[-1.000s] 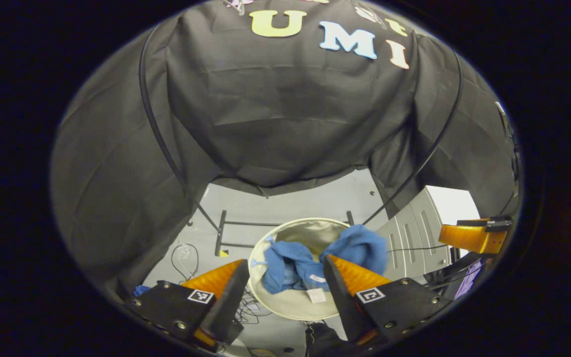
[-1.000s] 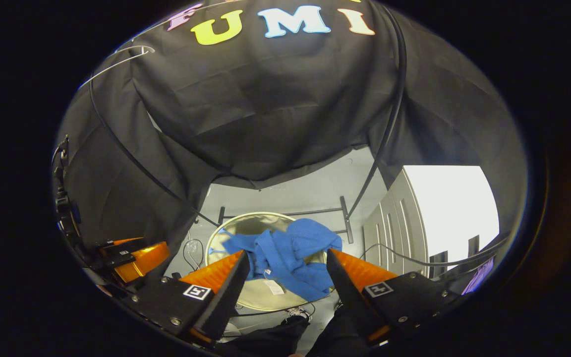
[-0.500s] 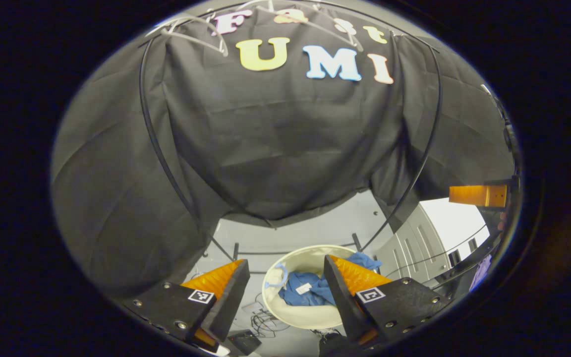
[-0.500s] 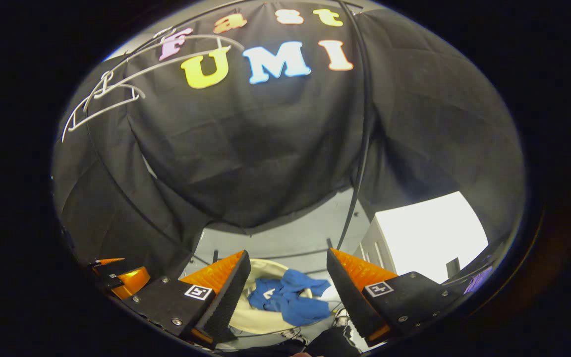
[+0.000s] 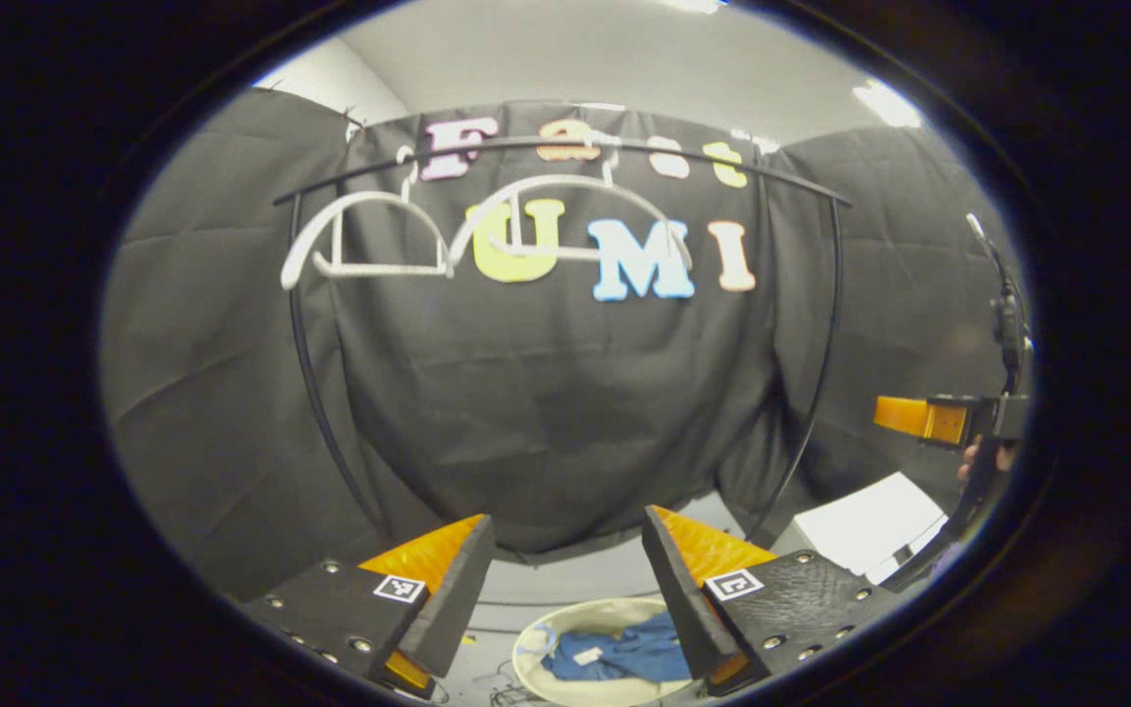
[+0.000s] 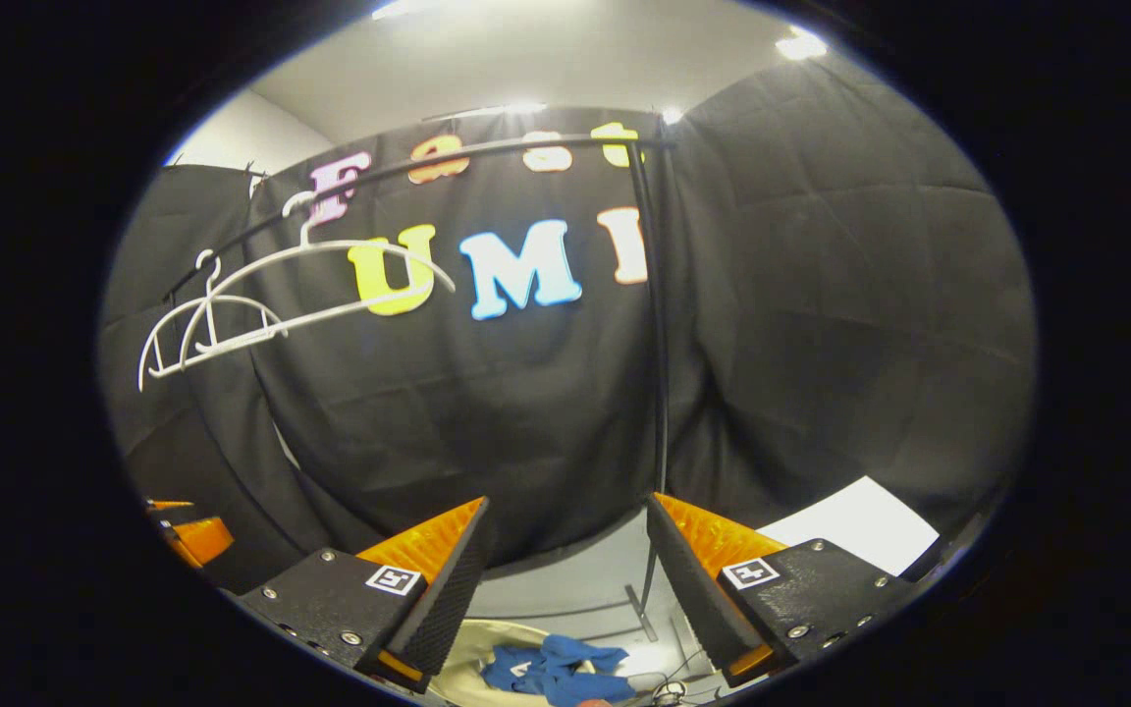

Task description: Grasp the clothes on the hanger with both hands and then place them into the laundry hamper below.

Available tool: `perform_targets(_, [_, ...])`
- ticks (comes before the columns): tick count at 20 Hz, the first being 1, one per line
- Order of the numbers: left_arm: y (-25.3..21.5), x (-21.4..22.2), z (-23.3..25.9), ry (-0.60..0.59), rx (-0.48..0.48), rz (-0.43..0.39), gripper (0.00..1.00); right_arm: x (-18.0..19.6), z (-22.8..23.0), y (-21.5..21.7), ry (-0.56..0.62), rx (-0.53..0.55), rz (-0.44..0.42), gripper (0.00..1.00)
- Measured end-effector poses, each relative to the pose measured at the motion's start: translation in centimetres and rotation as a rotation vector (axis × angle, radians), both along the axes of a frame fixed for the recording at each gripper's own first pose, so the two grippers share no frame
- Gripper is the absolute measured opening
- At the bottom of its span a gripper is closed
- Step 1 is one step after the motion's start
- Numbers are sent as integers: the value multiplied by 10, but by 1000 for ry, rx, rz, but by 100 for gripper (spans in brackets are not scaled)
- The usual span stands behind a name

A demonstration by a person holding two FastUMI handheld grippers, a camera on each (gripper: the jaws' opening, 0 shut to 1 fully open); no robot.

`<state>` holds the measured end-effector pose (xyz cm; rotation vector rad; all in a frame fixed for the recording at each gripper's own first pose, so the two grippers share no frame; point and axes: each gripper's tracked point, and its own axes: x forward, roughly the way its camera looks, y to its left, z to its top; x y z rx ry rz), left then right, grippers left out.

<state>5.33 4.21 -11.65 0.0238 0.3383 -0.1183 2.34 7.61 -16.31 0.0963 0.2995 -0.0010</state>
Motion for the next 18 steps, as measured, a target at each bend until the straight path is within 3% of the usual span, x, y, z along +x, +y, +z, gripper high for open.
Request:
perform_targets(6, [12, 14, 112, -225, -59, 17, 87, 11, 90, -13, -196, -39, -34, 95])
perform_targets(8, [18, -1, 134, -296, -61, 30, 87, 12, 117, -14, -264, -50, -43, 91])
perform_targets(11, [35, -13, 177, -388, -64, 58, 87, 7, 148, -16, -341, -72, -46, 91])
perform_targets(12, [41, -16, 190, -419, -66, 70, 87, 4, 158, -16, -363, -83, -48, 95])
perform_targets(14, [50, -17, 201, -448, -76, 86, 87, 1, 168, -13, -384, -97, -47, 91])
perform_targets(17, [64, -18, 196, -449, -94, 120, 87, 0, 164, -9, -369, -101, -41, 91])
perform_targets(18, [70, -18, 192, -445, -102, 135, 87, 0, 161, -10, -359, -101, -43, 95])
